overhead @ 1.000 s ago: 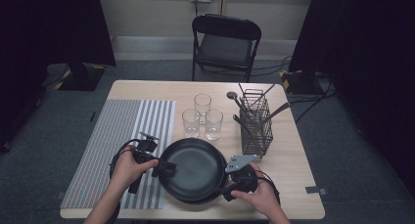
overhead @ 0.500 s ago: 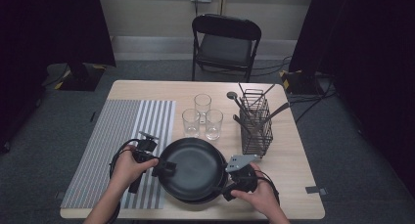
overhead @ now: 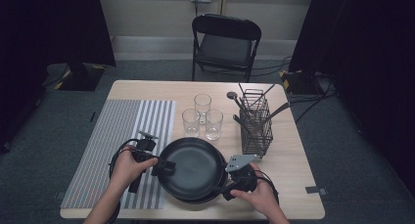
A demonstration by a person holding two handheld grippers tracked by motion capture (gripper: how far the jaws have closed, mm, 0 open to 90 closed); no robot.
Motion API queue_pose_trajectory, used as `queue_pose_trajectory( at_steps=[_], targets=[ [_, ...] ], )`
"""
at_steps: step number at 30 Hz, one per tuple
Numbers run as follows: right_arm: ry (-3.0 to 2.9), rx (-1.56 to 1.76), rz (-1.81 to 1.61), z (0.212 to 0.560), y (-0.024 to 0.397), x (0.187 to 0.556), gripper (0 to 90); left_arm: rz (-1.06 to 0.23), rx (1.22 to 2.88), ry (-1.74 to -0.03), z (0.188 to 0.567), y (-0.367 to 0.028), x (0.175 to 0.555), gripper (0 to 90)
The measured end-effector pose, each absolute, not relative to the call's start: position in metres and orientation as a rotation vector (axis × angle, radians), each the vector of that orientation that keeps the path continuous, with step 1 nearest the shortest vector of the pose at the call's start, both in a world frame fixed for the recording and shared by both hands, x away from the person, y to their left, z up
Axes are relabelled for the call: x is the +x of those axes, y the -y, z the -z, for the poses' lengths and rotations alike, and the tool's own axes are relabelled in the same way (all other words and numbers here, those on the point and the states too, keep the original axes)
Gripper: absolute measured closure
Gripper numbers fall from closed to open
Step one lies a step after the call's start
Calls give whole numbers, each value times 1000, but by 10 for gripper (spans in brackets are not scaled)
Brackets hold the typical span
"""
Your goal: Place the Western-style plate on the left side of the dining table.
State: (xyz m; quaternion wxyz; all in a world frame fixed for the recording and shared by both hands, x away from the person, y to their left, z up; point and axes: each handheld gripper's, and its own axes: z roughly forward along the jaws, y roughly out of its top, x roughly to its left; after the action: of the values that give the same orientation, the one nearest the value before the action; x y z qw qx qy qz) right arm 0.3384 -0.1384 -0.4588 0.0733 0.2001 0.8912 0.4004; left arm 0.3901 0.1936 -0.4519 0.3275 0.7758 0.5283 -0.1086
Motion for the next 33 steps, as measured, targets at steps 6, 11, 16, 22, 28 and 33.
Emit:
queue_pose_trajectory(
  at_steps=[6,11,16,22,28,33],
  targets=[
    [-2673,603,-1209,459,138,339,137,290,2022,-1392,452,-194,391,421],
    [-2670,599,-1208,459,138,338,138,296,2025,-1388,452,-195,391,427],
    [-2668,600,-1209,460,138,338,137,299,2006,-1406,453,-195,392,440],
    [-2666,601,-1204,460,137,338,137,299,2017,-1423,456,-194,392,446],
    [-2663,602,-1212,460,137,338,137,296,2029,-1436,455,-195,392,493],
    [-2660,602,-1213,461,136,338,136,306,2010,-1455,455,-195,392,494]
  ],
)
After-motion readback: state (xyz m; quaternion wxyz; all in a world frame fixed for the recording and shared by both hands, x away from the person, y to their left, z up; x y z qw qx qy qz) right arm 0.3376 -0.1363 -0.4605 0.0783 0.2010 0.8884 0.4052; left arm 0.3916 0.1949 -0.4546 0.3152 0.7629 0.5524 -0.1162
